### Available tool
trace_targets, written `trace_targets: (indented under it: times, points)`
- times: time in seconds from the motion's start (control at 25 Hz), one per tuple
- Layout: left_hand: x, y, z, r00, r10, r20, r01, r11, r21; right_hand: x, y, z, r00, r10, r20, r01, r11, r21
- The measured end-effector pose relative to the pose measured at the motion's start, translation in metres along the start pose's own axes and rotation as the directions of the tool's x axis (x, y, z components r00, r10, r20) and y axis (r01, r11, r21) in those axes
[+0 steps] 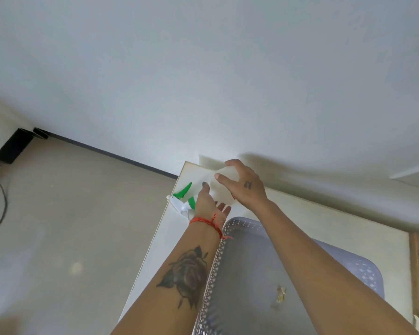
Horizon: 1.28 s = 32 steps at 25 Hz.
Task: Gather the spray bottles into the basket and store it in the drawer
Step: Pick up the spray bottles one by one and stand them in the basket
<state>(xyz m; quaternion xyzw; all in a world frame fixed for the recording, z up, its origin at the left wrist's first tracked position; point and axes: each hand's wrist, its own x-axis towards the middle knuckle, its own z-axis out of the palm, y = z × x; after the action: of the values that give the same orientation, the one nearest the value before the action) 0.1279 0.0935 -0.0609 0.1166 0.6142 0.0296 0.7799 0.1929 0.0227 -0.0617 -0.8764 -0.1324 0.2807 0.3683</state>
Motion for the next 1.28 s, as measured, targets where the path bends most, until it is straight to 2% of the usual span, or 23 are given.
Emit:
trace_targets:
  times: [0.16,0.28,0.36,0.48,0.6,0.68,0.8,0.88,0.96,1.12,1.28]
  points:
    - [-0.004,-0.002,-0.004,0.997,0.067,0.025,-0.067,0.997,0.033,-0.014,-0.006,-0.005,0.999,-0.008,-0.036,0.012,0.992,0.125]
    - [-0.027,-0.003,-0.010,0.971,0.239,0.018,-0.239,0.966,0.098,-0.043,-0.010,-0.018,0.997,-0.026,-0.074,0.044,0.964,0.263]
    - [-0.053,-0.006,-0.015,0.924,0.381,0.039,-0.382,0.911,0.155,-0.070,-0.013,-0.031,0.996,-0.048,-0.069,0.067,0.953,0.294]
    - [-0.101,-0.020,-0.021,0.792,0.590,0.156,-0.601,0.710,0.365,-0.114,-0.012,-0.045,0.986,-0.112,-0.121,0.131,0.977,0.169]
    - [-0.146,-0.048,-0.034,0.639,0.688,0.343,-0.752,0.465,0.467,-0.154,-0.006,-0.049,0.955,-0.169,-0.245,0.204,0.971,0.126]
    - [-0.161,-0.071,-0.050,0.556,0.696,0.454,-0.811,0.334,0.480,-0.175,0.003,-0.048,0.931,-0.170,-0.323,0.208,0.974,0.088]
    - [-0.166,-0.106,-0.080,0.470,0.660,0.586,-0.839,0.128,0.530,-0.197,0.031,-0.039,0.928,-0.152,-0.341,0.160,0.987,-0.004]
    - [-0.160,-0.122,-0.097,0.417,0.600,0.683,-0.856,0.009,0.516,-0.204,0.054,-0.030,0.934,-0.152,-0.323,0.168,0.986,0.022]
    - [-0.147,-0.131,-0.112,0.397,0.548,0.736,-0.854,-0.072,0.515,-0.205,0.074,-0.021,0.945,-0.160,-0.284,0.190,0.979,0.080]
    - [-0.109,-0.136,-0.130,0.425,0.459,0.780,-0.840,-0.120,0.528,-0.192,0.106,-0.001,0.955,-0.190,-0.227,0.216,0.971,0.098]
    - [-0.078,-0.136,-0.139,0.460,0.442,0.770,-0.829,-0.097,0.551,-0.178,0.118,0.014,0.962,-0.200,-0.186,0.216,0.974,0.068]
